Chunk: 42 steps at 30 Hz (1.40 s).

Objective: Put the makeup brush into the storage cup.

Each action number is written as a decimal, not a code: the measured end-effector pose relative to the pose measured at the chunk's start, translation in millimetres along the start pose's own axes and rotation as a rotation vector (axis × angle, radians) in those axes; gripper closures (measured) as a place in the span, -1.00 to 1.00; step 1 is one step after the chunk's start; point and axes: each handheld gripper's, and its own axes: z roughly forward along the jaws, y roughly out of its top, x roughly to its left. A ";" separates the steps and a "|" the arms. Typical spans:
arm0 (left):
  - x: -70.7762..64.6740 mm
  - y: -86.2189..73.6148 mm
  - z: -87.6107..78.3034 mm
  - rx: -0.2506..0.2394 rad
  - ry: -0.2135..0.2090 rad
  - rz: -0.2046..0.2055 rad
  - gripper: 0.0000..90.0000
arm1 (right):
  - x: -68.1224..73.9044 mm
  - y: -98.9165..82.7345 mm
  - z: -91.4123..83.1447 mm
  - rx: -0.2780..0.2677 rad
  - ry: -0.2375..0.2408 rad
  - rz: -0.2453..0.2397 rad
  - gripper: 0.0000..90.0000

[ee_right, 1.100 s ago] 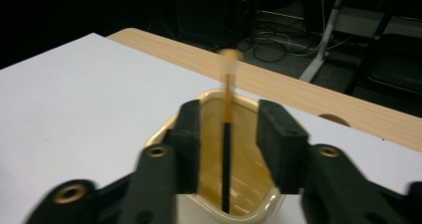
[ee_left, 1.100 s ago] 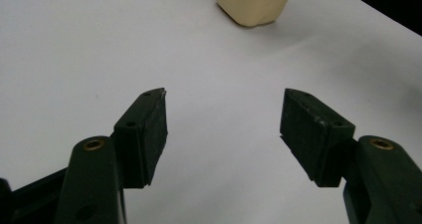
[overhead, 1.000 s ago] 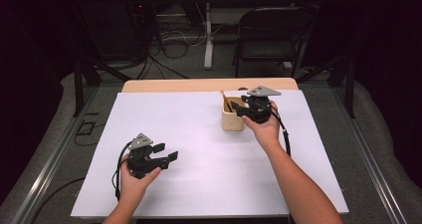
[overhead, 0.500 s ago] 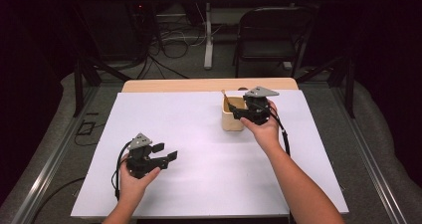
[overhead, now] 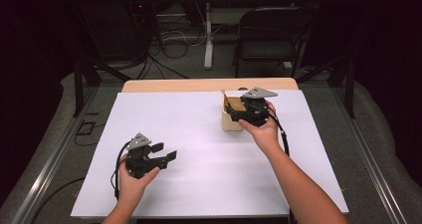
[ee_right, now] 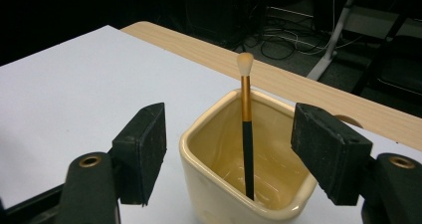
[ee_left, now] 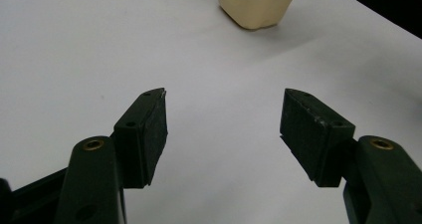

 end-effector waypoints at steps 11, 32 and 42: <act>0.1 -0.5 -0.6 -0.001 0.001 -0.006 -0.21 | 4.9 0.9 -11.6 0.011 0.029 -0.012 -0.34; 1.8 -0.8 -2.9 -0.007 0.002 -0.014 -0.21 | 18.0 1.2 -36.2 0.024 0.086 -0.034 -0.34; 2.7 -0.9 -4.0 -0.009 0.005 -0.014 -0.21 | 28.4 2.1 -43.3 0.034 0.116 -0.062 -0.35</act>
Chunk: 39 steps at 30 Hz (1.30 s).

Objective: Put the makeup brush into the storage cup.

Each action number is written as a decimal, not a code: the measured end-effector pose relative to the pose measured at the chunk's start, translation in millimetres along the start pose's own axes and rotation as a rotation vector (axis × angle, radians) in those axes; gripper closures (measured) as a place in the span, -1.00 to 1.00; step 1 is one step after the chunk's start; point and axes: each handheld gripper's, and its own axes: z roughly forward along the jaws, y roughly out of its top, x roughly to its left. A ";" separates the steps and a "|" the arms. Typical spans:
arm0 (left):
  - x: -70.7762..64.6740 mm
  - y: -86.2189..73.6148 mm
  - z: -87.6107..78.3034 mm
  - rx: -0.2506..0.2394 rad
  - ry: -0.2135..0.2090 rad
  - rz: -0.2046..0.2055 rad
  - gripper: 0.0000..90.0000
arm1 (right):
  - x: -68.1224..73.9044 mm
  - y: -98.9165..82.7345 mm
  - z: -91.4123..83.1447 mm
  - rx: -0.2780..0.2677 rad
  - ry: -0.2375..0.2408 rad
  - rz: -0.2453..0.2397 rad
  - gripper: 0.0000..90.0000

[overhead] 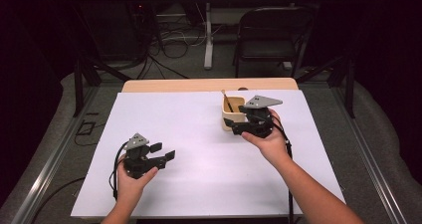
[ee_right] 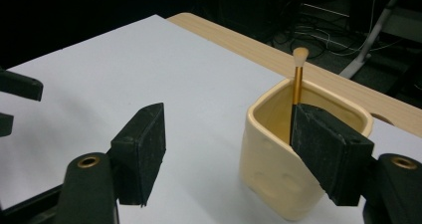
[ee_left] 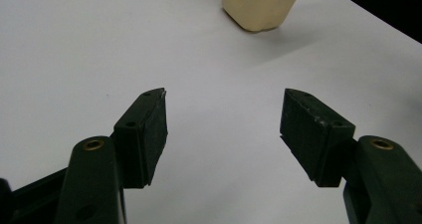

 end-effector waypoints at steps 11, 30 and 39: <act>0.9 -0.1 -1.2 -0.003 0.001 -0.001 -0.21 | 13.0 -11.4 -4.2 0.023 0.028 -0.030 -0.35; 3.2 0.0 -4.8 -0.009 0.014 -0.010 -0.21 | 17.6 -40.2 -28.1 0.007 0.021 -0.013 -0.35; 2.6 -0.2 -4.3 -0.009 0.013 -0.008 -0.21 | 16.5 -60.2 -39.2 0.004 0.010 0.012 -0.35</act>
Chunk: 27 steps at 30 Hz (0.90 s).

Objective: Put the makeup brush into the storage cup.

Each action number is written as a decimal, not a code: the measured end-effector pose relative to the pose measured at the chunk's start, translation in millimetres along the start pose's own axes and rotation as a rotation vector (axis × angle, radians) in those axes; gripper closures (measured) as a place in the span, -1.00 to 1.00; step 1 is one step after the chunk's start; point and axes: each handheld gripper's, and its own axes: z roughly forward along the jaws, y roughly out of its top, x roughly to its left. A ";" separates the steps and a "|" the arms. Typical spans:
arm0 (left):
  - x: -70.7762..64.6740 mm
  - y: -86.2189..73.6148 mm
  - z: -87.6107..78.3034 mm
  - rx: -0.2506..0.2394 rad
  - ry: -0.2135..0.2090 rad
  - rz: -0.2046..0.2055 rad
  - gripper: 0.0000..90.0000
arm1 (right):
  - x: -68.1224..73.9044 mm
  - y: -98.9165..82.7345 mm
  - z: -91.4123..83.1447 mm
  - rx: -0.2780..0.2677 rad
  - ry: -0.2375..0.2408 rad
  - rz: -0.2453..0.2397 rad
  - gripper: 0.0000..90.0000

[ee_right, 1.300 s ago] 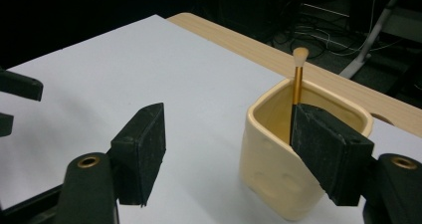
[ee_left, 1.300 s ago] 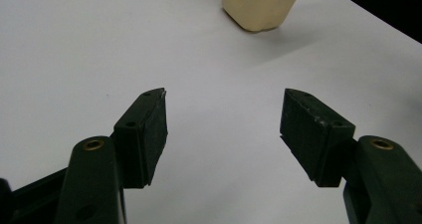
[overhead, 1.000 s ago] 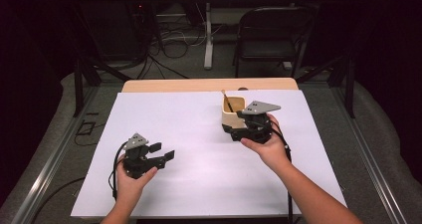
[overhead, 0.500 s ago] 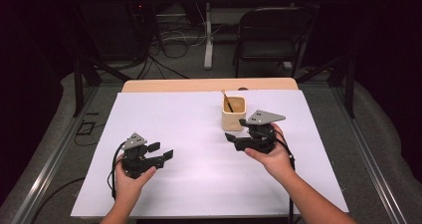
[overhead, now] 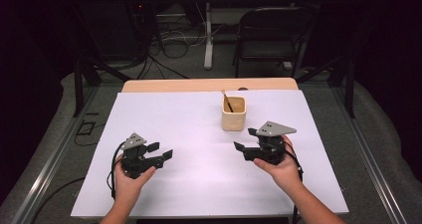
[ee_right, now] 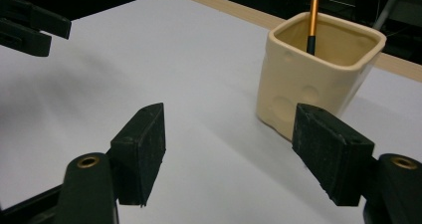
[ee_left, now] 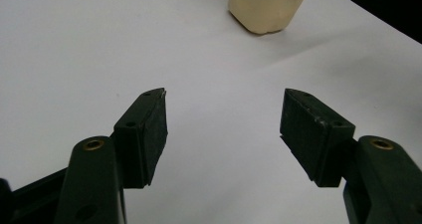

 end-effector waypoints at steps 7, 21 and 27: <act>-0.1 -0.3 -0.5 0.000 0.001 -0.001 -0.21 | 2.2 -12.0 -8.5 0.004 -0.014 -0.003 -0.35; 0.0 -0.8 -0.4 0.006 0.000 0.001 -0.21 | 0.8 -36.6 -18.1 0.062 -0.024 0.032 -0.35; 0.1 -0.9 -0.5 0.008 0.002 0.000 -0.21 | -3.7 -43.4 -20.1 0.140 -0.011 0.060 -0.35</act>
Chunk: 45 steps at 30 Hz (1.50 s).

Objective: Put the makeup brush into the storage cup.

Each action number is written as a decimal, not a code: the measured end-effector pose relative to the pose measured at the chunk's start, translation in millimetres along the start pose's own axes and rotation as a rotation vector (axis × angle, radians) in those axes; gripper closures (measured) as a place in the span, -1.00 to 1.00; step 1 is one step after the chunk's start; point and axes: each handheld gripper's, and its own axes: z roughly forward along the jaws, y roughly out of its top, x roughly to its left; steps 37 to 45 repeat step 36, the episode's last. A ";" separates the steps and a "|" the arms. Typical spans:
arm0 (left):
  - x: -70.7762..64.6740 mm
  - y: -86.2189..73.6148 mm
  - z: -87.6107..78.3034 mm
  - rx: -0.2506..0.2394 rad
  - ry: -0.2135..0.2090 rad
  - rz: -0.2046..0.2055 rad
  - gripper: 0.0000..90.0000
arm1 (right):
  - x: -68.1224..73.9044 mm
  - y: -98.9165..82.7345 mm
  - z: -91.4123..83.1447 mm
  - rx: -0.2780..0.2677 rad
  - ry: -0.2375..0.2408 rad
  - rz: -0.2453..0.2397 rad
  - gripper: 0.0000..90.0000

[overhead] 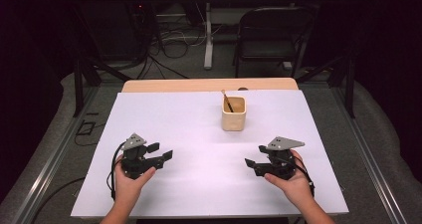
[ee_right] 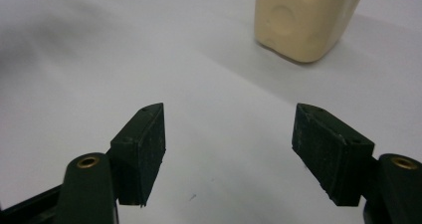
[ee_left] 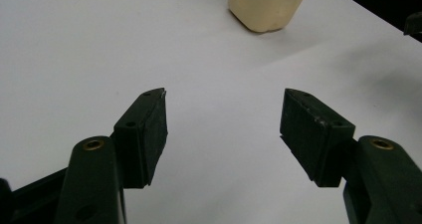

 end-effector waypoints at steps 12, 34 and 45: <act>-0.1 -0.2 -0.1 0.003 -0.003 -0.001 -0.21 | -2.3 -10.2 -6.1 0.123 -0.007 0.021 -0.35; 0.6 -0.7 0.2 -0.003 0.001 -0.004 -0.21 | 1.6 -24.0 -9.5 0.129 -0.047 0.014 -0.35; 0.9 -0.6 0.1 -0.001 0.002 -0.003 -0.21 | 2.5 -25.7 -8.8 0.124 -0.056 0.012 -0.35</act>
